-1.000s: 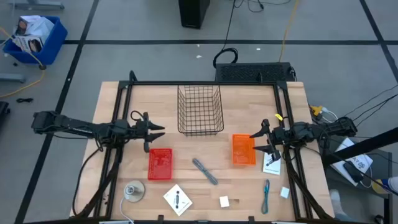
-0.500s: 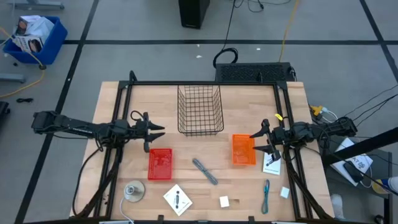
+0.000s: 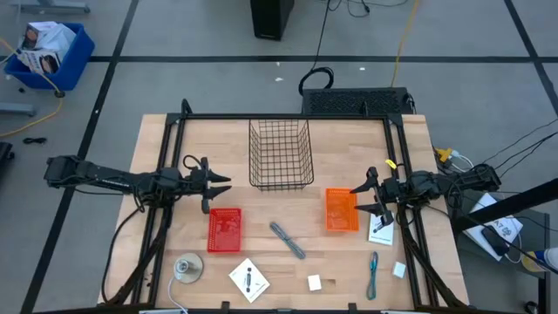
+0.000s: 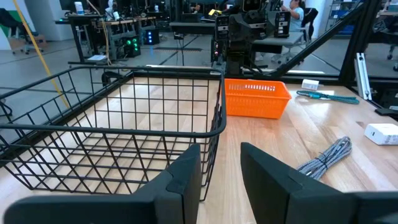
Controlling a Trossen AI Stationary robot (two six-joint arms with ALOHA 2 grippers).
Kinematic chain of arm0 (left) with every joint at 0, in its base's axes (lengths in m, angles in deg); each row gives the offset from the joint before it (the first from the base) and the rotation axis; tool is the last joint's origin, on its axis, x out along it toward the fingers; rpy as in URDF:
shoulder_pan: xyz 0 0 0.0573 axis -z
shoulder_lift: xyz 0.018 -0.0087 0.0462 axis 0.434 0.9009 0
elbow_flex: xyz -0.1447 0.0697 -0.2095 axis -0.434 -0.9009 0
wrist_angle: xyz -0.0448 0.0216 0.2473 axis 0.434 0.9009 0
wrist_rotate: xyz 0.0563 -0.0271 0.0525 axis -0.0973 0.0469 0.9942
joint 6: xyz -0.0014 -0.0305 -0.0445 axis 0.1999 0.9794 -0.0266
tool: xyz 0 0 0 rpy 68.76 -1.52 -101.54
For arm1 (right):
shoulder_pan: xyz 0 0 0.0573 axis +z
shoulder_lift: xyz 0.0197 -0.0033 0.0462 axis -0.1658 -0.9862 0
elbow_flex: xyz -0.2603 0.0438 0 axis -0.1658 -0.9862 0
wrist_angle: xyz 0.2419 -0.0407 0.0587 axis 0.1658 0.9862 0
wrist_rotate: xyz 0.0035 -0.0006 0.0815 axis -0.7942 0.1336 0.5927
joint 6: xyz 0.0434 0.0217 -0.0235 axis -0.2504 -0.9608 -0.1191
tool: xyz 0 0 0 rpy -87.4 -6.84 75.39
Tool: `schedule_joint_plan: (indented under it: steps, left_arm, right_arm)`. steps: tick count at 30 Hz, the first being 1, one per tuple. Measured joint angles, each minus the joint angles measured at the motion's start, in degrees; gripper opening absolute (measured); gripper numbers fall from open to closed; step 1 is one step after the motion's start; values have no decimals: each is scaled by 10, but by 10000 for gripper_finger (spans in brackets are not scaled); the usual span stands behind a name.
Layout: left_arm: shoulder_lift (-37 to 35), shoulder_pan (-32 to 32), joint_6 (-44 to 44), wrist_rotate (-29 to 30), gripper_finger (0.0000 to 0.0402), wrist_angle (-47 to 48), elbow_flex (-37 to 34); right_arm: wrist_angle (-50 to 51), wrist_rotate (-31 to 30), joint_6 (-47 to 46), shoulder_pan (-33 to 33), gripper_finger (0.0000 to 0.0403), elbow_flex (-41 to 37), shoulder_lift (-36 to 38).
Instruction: Pick and place items into bin
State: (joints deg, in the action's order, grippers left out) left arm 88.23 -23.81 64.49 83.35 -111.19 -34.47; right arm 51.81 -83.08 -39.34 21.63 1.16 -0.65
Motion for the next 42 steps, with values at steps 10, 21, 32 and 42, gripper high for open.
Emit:
schedule_joint_plan:
  steps: [10, 21, 32, 42]
  left_arm:
    - [0, 0, 0, 0, 118, 0, 0]
    - [0, 0, 0, 0, 118, 0, 0]
    - [0, 0, 0, 0, 118, 0, 0]
    - [0, 0, 0, 0, 118, -9, 0]
  right_arm:
    - [0, 0, 0, 0, 233, 0, 0]
    - [0, 0, 0, 0, 233, 0, 0]
    - [-6, -5, -58, 0, 233, 0, 0]
    - [-169, -28, -198, 0, 233, 0, -2]
